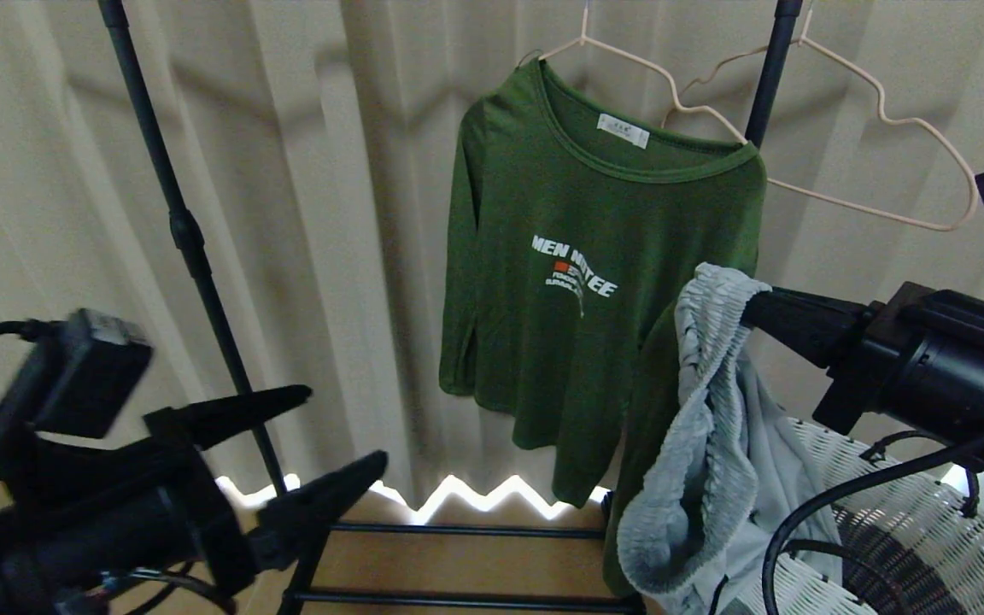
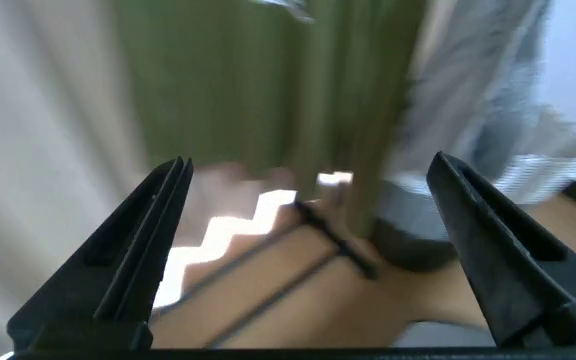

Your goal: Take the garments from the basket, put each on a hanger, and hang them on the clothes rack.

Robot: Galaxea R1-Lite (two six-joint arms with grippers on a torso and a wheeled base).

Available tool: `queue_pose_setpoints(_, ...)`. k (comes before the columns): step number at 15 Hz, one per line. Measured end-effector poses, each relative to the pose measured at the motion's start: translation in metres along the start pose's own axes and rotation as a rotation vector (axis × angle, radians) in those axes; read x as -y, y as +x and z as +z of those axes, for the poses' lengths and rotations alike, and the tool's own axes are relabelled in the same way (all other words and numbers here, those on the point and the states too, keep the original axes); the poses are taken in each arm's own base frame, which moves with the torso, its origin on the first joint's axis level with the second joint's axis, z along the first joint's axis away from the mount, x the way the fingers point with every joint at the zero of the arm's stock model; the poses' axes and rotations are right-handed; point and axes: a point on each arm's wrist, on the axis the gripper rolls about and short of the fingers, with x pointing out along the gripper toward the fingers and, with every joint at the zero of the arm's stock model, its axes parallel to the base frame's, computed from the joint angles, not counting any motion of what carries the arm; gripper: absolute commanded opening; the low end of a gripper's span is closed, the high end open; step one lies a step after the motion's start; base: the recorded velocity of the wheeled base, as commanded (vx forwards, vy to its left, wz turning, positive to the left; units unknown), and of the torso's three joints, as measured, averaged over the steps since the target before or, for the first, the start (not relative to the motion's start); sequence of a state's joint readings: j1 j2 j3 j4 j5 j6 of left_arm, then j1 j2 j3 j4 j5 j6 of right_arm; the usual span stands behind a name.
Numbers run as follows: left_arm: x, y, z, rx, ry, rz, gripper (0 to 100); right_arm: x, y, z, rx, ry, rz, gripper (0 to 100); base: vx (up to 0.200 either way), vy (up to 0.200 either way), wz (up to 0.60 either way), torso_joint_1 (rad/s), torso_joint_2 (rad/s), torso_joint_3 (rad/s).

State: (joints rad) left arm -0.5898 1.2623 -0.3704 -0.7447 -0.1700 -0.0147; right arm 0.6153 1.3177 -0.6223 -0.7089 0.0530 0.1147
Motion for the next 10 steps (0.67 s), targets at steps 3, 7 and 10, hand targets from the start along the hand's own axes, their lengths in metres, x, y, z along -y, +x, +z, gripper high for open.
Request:
queue_pose_setpoints(3, 0.022, 0.054, -0.016, -0.073, -0.065, -0.057, 100, -0.010, 0.003, 0.003, 0.025, 0.053, 0.053, 0, 0.000, 0.000, 0.00, 0.000, 0.00, 0.000)
queue_pose_setpoints(7, 0.053, 0.097, -0.043, -0.144, -0.119, -0.123, 100, -0.021, 0.009, 0.006, 0.044, 0.087, 0.104, 0, 0.000, 0.000, 0.00, 0.000, 0.00, 0.000)
queue_pose_setpoints(10, 0.069, 0.112, -0.056, -0.194, -0.181, -0.160, 100, -0.029, 0.012, 0.006, 0.057, 0.090, 0.142, 0, 0.000, 0.000, 0.00, 0.000, 0.00, 0.000)
